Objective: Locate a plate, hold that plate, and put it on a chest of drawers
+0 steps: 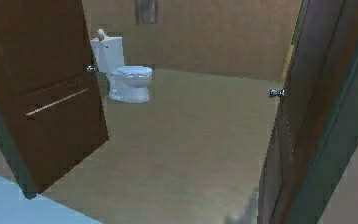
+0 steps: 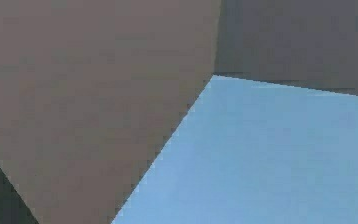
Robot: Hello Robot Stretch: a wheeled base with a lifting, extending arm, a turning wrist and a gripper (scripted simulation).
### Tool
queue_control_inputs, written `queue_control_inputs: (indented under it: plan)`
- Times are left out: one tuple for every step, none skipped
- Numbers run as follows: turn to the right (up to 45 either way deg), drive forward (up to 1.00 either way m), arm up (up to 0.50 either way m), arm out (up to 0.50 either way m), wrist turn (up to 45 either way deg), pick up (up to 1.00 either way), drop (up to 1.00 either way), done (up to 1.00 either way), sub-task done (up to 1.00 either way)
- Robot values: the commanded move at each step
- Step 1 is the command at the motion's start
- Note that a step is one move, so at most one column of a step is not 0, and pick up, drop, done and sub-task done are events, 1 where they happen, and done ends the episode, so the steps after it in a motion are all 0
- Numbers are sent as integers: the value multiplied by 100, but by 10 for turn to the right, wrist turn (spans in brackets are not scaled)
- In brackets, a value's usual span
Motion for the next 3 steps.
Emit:
queue_control_inputs:
  plan:
    - [0,100,0,0,0,0,0,0,0]
    - [60,0,0,0,0,0,0,0,0]
    - [0,40,0,0,0,0,0,0,0]
